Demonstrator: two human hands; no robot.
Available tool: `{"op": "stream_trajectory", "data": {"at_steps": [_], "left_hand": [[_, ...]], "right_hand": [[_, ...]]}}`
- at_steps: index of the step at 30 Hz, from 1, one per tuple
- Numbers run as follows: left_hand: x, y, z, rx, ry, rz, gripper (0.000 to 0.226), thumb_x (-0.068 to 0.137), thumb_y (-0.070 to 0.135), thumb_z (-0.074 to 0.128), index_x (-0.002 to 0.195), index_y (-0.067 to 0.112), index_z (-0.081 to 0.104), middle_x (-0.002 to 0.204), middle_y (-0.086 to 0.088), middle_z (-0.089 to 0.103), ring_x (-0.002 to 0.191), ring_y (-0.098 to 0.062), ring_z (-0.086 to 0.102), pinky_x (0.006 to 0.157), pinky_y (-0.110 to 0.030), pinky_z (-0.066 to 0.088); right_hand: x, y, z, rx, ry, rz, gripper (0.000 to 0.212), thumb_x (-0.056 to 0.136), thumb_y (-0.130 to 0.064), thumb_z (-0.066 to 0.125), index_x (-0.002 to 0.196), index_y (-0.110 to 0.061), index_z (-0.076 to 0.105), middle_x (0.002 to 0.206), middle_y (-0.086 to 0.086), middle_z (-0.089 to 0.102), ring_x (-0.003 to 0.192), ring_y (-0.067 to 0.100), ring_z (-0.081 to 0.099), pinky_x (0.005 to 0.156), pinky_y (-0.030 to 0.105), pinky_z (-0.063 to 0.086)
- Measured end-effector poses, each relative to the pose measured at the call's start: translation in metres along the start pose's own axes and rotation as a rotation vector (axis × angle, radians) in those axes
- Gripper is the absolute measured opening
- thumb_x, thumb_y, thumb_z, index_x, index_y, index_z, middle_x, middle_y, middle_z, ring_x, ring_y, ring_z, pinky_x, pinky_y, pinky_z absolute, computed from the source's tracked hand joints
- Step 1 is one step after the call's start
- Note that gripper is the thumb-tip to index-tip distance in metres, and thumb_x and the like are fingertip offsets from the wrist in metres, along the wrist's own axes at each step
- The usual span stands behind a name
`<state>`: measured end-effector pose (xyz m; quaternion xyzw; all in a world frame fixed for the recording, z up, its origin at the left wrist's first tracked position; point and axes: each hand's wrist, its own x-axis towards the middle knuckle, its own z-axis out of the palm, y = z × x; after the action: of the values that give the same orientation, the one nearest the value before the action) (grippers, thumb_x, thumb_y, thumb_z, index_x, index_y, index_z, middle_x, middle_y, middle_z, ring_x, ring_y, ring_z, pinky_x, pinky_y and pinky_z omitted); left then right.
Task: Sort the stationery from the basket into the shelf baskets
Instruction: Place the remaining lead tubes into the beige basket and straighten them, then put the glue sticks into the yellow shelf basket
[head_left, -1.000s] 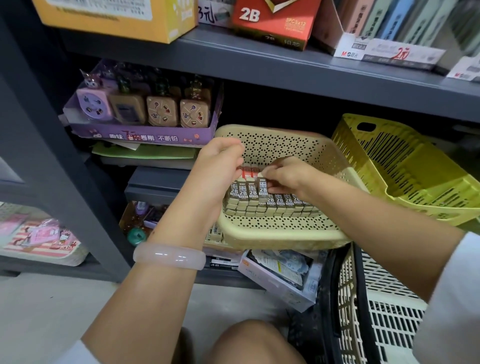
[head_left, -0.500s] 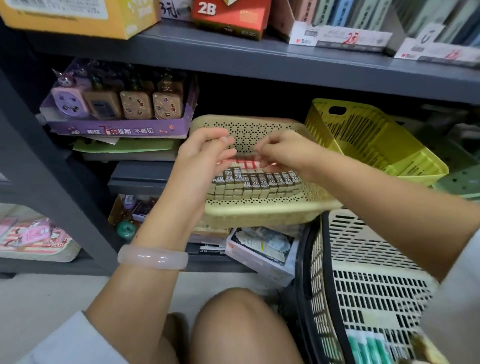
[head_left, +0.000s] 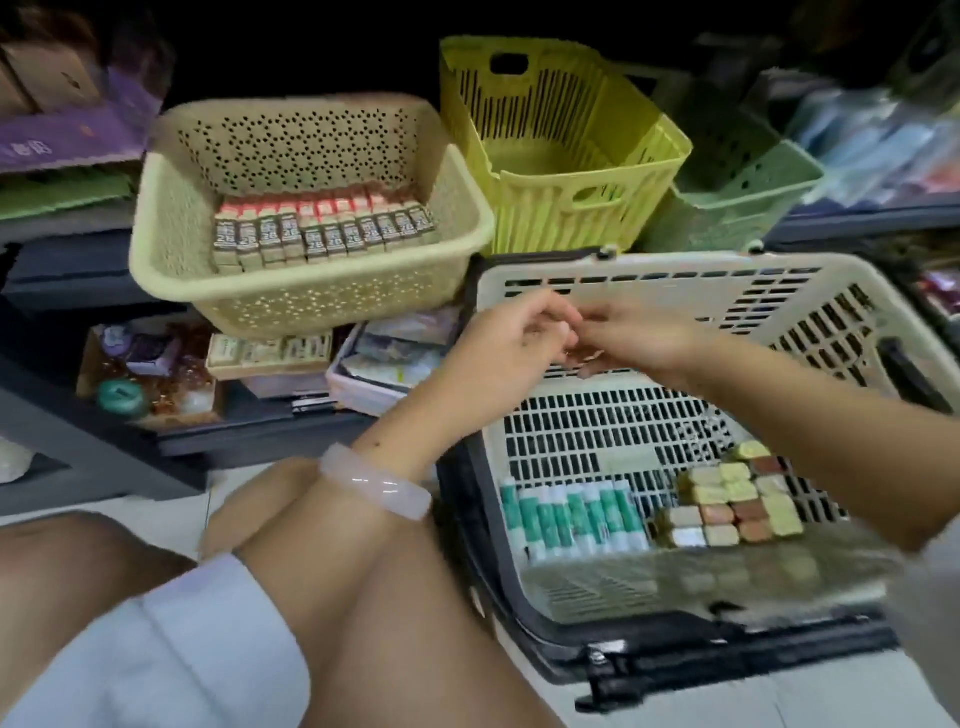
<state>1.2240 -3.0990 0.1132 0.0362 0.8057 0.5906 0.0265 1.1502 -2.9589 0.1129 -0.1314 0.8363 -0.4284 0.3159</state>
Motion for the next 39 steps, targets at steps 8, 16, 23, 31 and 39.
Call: {"op": "stream_trajectory", "data": {"at_steps": [8,16,23,31,39], "left_hand": [[0.008,-0.028,0.03,0.678,-0.145,0.064,0.019,0.095,0.025,0.041,0.104,0.022,0.058,0.091,0.003,0.064,0.084,-0.019,0.058,0.073,-0.037,0.05],[0.012,-0.03,0.034,0.73,-0.107,0.066,0.017,0.095,0.029,0.04,0.102,0.025,0.055,0.085,0.003,0.064,0.073,-0.015,0.057,0.067,-0.033,0.047],[0.01,-0.029,0.033,0.78,-0.137,0.041,0.019,0.096,0.031,0.038,0.105,0.024,0.054,0.094,0.002,0.064,0.077,-0.017,0.057,0.067,-0.033,0.046],[0.007,-0.03,0.031,0.762,-0.1,0.068,0.02,0.096,0.028,0.038,0.106,0.022,0.055,0.091,0.002,0.063,0.076,-0.018,0.056,0.063,-0.03,0.04],[0.008,-0.026,0.026,0.493,-0.034,0.066,0.018,0.095,0.022,0.044,0.103,0.019,0.06,0.09,0.003,0.063,0.085,-0.018,0.058,0.076,-0.036,0.05]], "right_hand": [[0.012,0.128,0.028,-0.842,-0.275,0.365,0.049,0.093,-0.033,0.05,0.131,-0.005,0.041,0.131,0.015,0.049,0.092,0.022,0.057,0.07,0.027,0.049],[0.016,0.172,0.06,-0.846,-0.237,0.486,0.081,0.086,-0.048,0.053,0.144,-0.006,0.015,0.145,0.021,0.023,0.119,0.03,0.045,0.085,0.034,0.045],[0.009,0.18,0.076,-0.977,-0.161,0.449,0.069,0.081,-0.035,0.064,0.133,-0.008,0.026,0.125,0.016,0.038,0.095,0.023,0.05,0.067,0.028,0.042],[0.013,0.188,0.069,-1.022,-0.135,0.398,0.05,0.082,-0.009,0.061,0.123,-0.011,0.033,0.105,0.009,0.049,0.078,0.021,0.048,0.053,0.026,0.037],[0.015,0.132,0.027,-0.316,-0.169,0.384,0.033,0.091,-0.025,0.052,0.117,-0.005,0.045,0.086,0.008,0.057,0.062,0.011,0.055,0.049,0.021,0.044]]}}
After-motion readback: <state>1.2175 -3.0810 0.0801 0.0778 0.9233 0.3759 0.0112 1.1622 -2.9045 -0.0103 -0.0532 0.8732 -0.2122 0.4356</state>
